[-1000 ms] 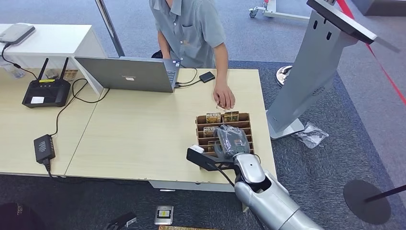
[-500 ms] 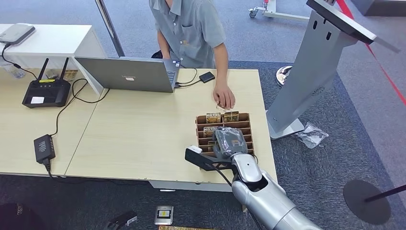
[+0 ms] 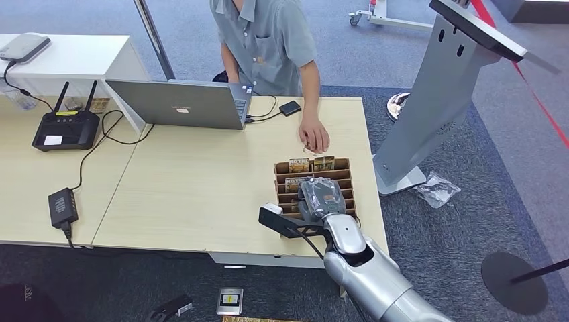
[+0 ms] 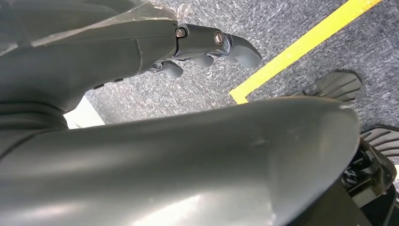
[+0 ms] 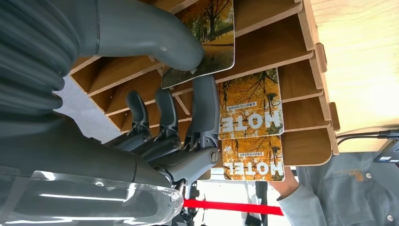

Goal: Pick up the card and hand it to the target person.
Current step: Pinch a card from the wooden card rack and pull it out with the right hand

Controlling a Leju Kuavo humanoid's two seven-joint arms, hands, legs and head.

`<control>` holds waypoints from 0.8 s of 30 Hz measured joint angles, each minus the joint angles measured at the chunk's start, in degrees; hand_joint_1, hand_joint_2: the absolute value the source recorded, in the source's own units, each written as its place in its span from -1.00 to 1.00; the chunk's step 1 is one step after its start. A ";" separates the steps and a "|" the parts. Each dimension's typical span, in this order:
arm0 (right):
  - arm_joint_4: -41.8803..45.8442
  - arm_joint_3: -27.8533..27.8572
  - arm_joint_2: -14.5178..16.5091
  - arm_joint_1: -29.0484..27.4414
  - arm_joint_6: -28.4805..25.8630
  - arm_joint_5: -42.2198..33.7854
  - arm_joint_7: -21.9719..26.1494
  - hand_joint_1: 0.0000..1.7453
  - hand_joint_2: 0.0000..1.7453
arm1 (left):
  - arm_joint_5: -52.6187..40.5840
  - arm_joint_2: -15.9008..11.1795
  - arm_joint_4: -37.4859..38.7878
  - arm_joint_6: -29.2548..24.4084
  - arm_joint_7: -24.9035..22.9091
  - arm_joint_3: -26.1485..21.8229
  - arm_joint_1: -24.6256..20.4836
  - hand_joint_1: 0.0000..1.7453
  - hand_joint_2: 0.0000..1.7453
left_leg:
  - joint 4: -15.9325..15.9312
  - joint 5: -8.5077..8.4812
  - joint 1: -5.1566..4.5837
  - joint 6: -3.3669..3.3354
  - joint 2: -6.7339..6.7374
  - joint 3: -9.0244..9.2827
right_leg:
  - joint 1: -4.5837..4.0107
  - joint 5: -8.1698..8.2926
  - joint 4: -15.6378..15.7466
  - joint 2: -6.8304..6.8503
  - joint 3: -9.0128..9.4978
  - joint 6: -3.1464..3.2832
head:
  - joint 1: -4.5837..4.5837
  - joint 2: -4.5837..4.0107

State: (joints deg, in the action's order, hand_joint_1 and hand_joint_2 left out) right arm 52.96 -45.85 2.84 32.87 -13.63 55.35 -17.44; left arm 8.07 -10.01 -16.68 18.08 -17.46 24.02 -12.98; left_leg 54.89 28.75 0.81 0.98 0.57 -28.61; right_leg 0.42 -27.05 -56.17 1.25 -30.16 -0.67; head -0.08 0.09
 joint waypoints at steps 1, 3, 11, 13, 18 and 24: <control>-0.04 0.01 0.04 0.02 -0.02 0.03 -0.01 0.50 1.00 | 0.05 0.00 0.00 -0.01 0.00 0.00 0.01 -1.00 -1.00 | 0.00 -0.01 0.00 0.01 0.00 0.00 | 0.00 0.01 0.00 0.00 0.00 0.00 | 0.00 0.00; -0.16 0.02 0.11 0.05 -0.14 0.05 -0.01 0.53 1.00 | 0.16 0.00 0.01 0.00 0.00 0.00 0.04 -1.00 -1.00 | 0.00 -0.02 0.00 0.02 0.00 0.00 | 0.00 0.03 0.00 0.00 0.00 0.00 | 0.01 0.00; 0.24 0.03 0.01 -0.09 -2.30 0.43 0.93 0.81 1.00 | 0.62 -0.01 0.11 -0.15 0.22 0.00 0.34 -1.00 -1.00 | 0.00 -0.04 0.00 0.01 0.01 0.00 | 0.00 0.06 0.00 0.00 -0.01 0.00 | -0.01 0.00; 1.20 0.07 -0.22 -0.22 -2.96 0.54 1.41 0.93 1.00 | 0.73 -0.02 0.16 -0.41 0.48 0.00 0.56 -1.00 -1.00 | 0.00 -0.04 0.00 0.01 0.01 0.00 | 0.00 0.06 0.00 0.00 -0.02 0.00 | -0.01 0.00; 6.15 0.40 -1.20 -0.92 -4.46 1.44 3.21 1.00 1.00 | 0.89 -0.03 0.30 -0.83 1.14 0.00 1.16 -1.00 -1.00 | 0.00 -0.04 0.00 0.01 0.01 -0.02 | 0.00 0.06 0.00 0.00 -0.04 0.00 | 0.01 0.00; 14.41 1.46 -2.81 -1.64 -7.28 3.66 5.10 1.00 1.00 | 1.20 -0.11 0.36 -0.98 1.84 0.00 1.59 -1.00 -1.00 | 0.00 -0.04 0.00 0.01 0.01 -0.02 | 0.00 0.06 0.00 0.00 -0.04 0.00 | 0.01 0.00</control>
State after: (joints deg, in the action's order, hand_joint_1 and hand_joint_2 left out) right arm 67.37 -44.39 0.03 31.23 -20.91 59.00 -12.34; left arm 9.27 -10.12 -16.32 17.10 -15.63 24.02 -11.39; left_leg 54.90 28.71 0.81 0.99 0.59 -28.63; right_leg 0.42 -26.99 -56.17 1.25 -30.20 -0.67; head -0.08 0.09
